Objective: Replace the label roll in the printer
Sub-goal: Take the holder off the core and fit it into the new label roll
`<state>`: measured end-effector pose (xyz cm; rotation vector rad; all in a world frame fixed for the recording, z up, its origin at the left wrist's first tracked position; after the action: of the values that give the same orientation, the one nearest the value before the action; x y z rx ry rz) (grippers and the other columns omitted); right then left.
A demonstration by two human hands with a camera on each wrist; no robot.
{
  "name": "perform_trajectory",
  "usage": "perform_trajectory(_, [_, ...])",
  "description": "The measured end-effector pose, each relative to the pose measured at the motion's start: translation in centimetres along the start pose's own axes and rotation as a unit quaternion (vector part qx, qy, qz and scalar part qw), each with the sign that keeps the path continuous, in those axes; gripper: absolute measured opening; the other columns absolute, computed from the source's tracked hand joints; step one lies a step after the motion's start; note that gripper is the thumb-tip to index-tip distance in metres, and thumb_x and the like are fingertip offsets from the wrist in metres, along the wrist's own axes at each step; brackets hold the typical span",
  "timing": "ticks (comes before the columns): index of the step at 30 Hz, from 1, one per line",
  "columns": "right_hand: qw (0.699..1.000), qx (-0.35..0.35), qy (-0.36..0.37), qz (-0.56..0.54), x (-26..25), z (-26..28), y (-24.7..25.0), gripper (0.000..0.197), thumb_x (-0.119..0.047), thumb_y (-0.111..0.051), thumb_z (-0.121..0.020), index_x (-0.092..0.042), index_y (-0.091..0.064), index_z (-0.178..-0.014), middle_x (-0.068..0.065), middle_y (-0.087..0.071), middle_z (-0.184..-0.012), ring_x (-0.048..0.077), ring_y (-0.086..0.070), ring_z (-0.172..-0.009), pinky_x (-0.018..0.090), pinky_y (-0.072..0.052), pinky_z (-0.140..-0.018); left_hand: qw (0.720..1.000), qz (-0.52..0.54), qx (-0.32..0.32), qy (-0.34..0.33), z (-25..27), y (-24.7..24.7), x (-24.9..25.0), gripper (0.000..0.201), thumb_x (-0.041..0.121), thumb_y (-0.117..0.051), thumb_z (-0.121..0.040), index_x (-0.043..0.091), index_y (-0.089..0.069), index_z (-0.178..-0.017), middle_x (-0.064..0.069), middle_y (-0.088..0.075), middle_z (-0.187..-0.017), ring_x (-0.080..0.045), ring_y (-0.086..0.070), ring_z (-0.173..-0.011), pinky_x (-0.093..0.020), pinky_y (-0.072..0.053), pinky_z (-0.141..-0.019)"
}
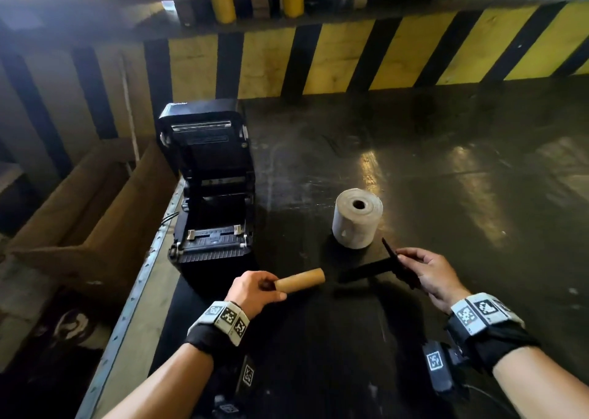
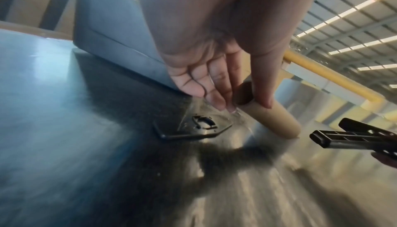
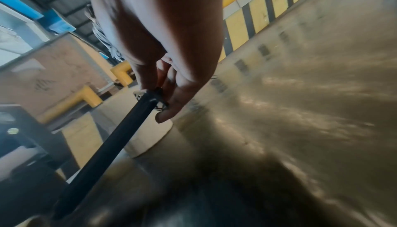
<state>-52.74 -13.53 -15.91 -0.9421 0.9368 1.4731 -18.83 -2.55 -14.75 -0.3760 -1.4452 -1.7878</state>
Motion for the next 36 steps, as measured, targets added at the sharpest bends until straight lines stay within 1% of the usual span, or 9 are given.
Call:
perform_trajectory(2, [1.0,0.011,-0.014,0.013,1.2,-0.1,0.9,0.015,-0.006,-0.062,-0.085,-0.012,-0.07,-0.096,0.017,-0.07,-0.101,0.029,-0.064,-0.097,0.044,-0.049,-0.096,0.999,-0.034,-0.006,0.005,-0.1,-0.8,0.0,0.041,0.032,-0.08,-0.067,0.022,-0.069,-0.105,0.002,-0.068,-0.092,-0.01,-0.062,-0.086,-0.016,-0.043,-0.075])
perform_trajectory(6, [0.997,0.009,-0.016,0.072,2.9,-0.3,1.0,0.014,-0.011,-0.063,-0.085,-0.019,-0.071,-0.093,0.015,-0.071,-0.104,0.032,-0.065,-0.103,0.05,-0.047,-0.1,0.995,-0.098,-0.021,0.016,-0.2,-2.1,0.2,0.039,0.031,-0.076,-0.07,0.023,-0.067,-0.107,-0.003,-0.067,-0.1,-0.017,-0.062,-0.092,-0.026,-0.05,-0.083])
perform_trajectory(9, [0.983,0.027,0.014,0.178,2.4,-0.3,1.0,0.013,-0.018,-0.061,-0.086,-0.02,-0.07,-0.096,0.01,-0.071,-0.106,0.028,-0.064,-0.105,0.044,-0.047,-0.098,0.988,-0.15,-0.039,0.005,-0.3,-2.8,0.3,0.04,0.03,-0.075,-0.072,0.019,-0.065,-0.11,-0.003,-0.063,-0.105,-0.02,-0.06,-0.1,-0.029,-0.048,-0.088])
perform_trajectory(14, [0.929,0.023,0.071,0.364,0.6,0.0,0.2,0.026,-0.022,-0.057,-0.09,-0.012,-0.066,-0.112,0.011,-0.069,-0.114,0.027,-0.062,-0.108,0.032,-0.045,-0.091,0.977,-0.201,-0.077,-0.011,-0.6,-3.3,0.3,0.044,0.035,-0.074,-0.071,0.019,-0.064,-0.111,0.002,-0.056,-0.101,-0.019,-0.059,-0.101,-0.027,-0.048,-0.085])
perform_trajectory(19, [0.912,0.004,0.06,0.405,-1.0,-1.1,0.3,0.026,-0.023,-0.06,-0.088,-0.01,-0.066,-0.109,0.013,-0.069,-0.112,0.03,-0.063,-0.105,0.031,-0.046,-0.087,0.97,-0.22,-0.1,-0.032,-1.5,-2.7,2.5,0.061,0.042,-0.073,-0.071,0.019,-0.055,-0.125,-0.003,-0.056,-0.118,-0.018,-0.057,-0.107,-0.028,-0.049,-0.09])
perform_trajectory(22, [0.914,0.035,0.118,0.388,-5.1,-2.1,-0.1,0.028,-0.021,-0.063,-0.086,-0.009,-0.064,-0.112,0.013,-0.068,-0.112,0.028,-0.062,-0.105,0.024,-0.04,-0.085,0.986,-0.133,-0.094,-0.043,-3.4,-2.1,5.1,0.07,0.035,-0.074,-0.073,0.016,-0.045,-0.135,-0.005,-0.056,-0.126,-0.019,-0.056,-0.113,-0.03,-0.048,-0.096])
perform_trajectory(26, [0.897,-0.003,0.204,0.393,-10.3,-3.7,-3.4,0.046,-0.034,-0.07,-0.078,-0.014,-0.057,-0.118,0.009,-0.059,-0.121,0.023,-0.056,-0.113,0.034,-0.046,-0.094,0.993,-0.005,-0.116,-0.027,-7.2,-2.6,8.6,0.079,0.02,-0.07,-0.079,0.02,-0.027,-0.144,-0.003,-0.045,-0.143,-0.018,-0.047,-0.127,-0.033,-0.041,-0.106])
perform_trajectory(31, [0.862,-0.091,0.184,0.464,-11.5,-6.2,-8.6,0.081,-0.051,-0.073,-0.066,-0.015,-0.04,-0.13,0.01,-0.046,-0.128,0.028,-0.047,-0.118,0.037,-0.039,-0.1,0.979,0.151,-0.136,-0.01,-10.8,-4.6,11.9,0.076,-0.005,-0.059,-0.082,0.015,-0.023,-0.145,-0.012,-0.037,-0.149,-0.025,-0.041,-0.134,-0.041,-0.037,-0.111])
perform_trajectory(36, [0.834,-0.075,0.15,0.525,-10.0,-7.5,-10.4,0.096,-0.06,-0.068,-0.066,-0.016,-0.025,-0.139,0.017,-0.029,-0.145,0.038,-0.032,-0.132,0.05,-0.036,-0.105,0.969,0.2,-0.143,-0.025,-11.9,-6.5,12.6,0.067,-0.02,-0.048,-0.078,0.008,-0.037,-0.138,-0.02,-0.049,-0.137,-0.029,-0.048,-0.128,-0.034,-0.042,-0.104])
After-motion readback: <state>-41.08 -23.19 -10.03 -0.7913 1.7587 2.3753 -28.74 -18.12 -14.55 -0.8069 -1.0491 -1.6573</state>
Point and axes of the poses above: each hand's wrist, its own z-axis away from the middle knuckle, its own y-axis out of the back of the hand, x = y × z, the point moved 7 cm from there along -z, towards the middle knuckle
